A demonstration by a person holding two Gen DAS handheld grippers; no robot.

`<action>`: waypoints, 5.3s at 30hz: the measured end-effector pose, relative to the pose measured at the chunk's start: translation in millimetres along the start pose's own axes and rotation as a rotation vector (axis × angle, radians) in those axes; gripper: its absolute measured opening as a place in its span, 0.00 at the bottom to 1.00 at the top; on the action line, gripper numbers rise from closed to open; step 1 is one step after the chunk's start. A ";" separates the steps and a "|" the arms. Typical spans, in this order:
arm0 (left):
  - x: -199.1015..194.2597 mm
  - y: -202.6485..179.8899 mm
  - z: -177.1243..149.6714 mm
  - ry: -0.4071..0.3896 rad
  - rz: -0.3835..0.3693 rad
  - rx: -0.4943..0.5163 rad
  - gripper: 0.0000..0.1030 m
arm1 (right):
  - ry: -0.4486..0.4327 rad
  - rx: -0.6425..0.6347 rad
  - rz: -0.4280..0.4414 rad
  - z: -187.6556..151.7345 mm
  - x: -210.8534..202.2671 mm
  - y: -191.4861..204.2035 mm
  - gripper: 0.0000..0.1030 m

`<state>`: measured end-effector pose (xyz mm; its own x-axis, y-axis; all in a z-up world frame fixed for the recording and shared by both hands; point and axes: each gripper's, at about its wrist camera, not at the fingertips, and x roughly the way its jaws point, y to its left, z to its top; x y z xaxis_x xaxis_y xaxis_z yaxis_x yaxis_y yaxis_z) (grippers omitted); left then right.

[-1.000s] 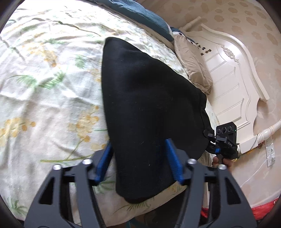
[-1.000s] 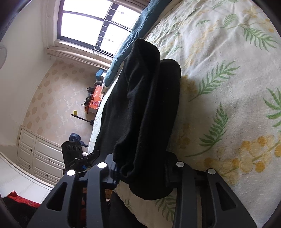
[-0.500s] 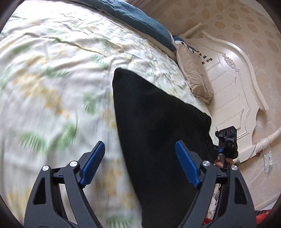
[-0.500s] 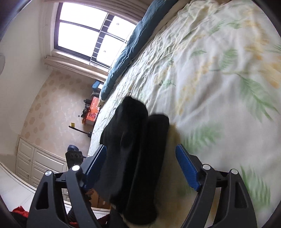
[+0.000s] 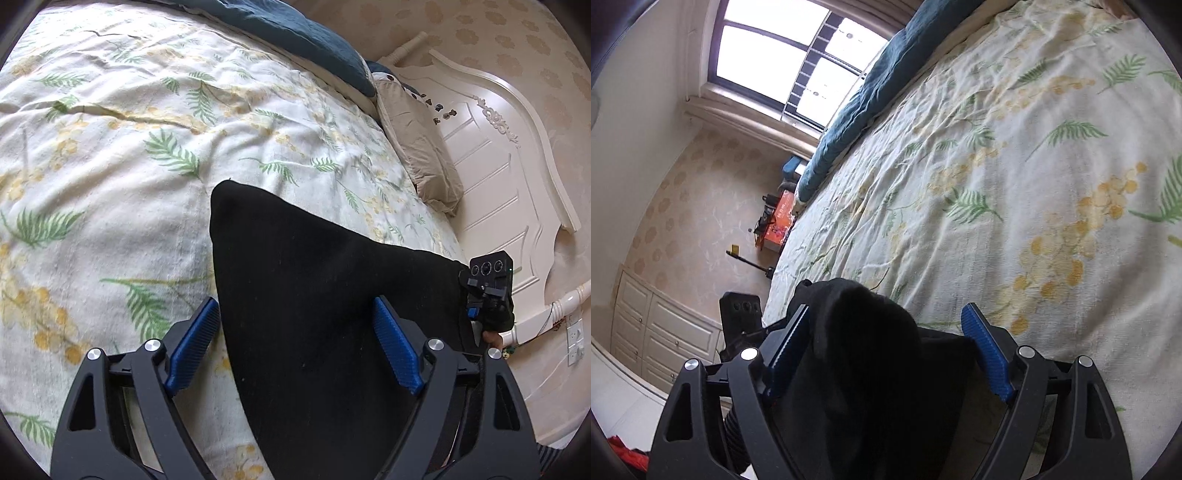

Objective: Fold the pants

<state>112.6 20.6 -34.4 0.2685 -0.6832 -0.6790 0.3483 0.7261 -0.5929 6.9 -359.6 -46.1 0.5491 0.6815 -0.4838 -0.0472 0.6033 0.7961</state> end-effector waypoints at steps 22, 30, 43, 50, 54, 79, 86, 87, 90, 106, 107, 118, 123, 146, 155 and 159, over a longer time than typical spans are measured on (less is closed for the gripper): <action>-14.3 -23.0 22.0 -0.037 0.190 0.123 0.19 | -0.059 -0.004 0.036 8.0 6.4 13.3 0.32; -25.2 3.8 40.5 -0.047 0.197 0.076 0.19 | -0.055 0.010 0.068 22.4 37.2 18.1 0.32; -25.3 46.8 66.8 -0.057 0.186 -0.008 0.19 | -0.003 0.044 0.080 50.2 86.7 19.4 0.31; -27.9 56.9 60.4 -0.081 0.131 -0.047 0.20 | 0.004 0.075 0.115 48.6 88.7 4.4 0.30; -27.2 56.5 60.6 -0.079 0.133 -0.040 0.20 | 0.003 0.078 0.118 47.7 87.3 3.4 0.30; -55.8 57.3 22.6 -0.079 0.085 -0.072 0.69 | -0.071 0.132 0.147 11.0 24.8 3.5 0.72; -66.4 46.3 -37.3 -0.060 -0.023 -0.122 0.74 | -0.059 0.148 0.119 -45.9 -5.4 9.0 0.73; -66.1 42.9 -41.8 -0.057 -0.026 -0.114 0.77 | -0.056 0.154 0.122 -53.4 -7.2 12.3 0.73; -63.4 29.7 -55.0 -0.055 -0.042 -0.105 0.79 | -0.045 0.176 0.140 -68.0 -4.9 18.2 0.76; -65.0 4.9 -55.6 -0.063 0.058 -0.049 0.32 | 0.019 0.138 0.061 -76.9 9.1 32.5 0.34; -66.4 4.9 -56.7 -0.065 0.058 -0.051 0.32 | 0.018 0.135 0.062 -77.2 7.7 33.4 0.34; -72.2 6.4 -78.2 -0.064 0.038 -0.062 0.32 | 0.029 0.138 0.069 -88.4 4.0 27.7 0.34; -72.5 9.8 -78.2 -0.063 0.026 -0.070 0.32 | 0.023 0.151 0.095 -87.7 7.4 20.6 0.34; -75.6 16.6 -83.4 -0.066 0.008 -0.081 0.37 | 0.001 0.164 0.122 -94.3 3.8 9.8 0.34; -74.5 29.0 -86.7 -0.081 -0.083 -0.143 0.76 | -0.023 0.216 0.188 -95.4 -5.3 -3.5 0.43; -73.8 26.4 -87.7 -0.086 -0.088 -0.141 0.82 | -0.032 0.236 0.208 -97.7 -16.2 -12.0 0.44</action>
<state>23.2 97.0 -37.9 0.3206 -0.7445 -0.5857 0.2459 0.6625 -0.7075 -83.0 -337.4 -83.4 0.5739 0.7648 -0.2926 0.0310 0.3368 0.9411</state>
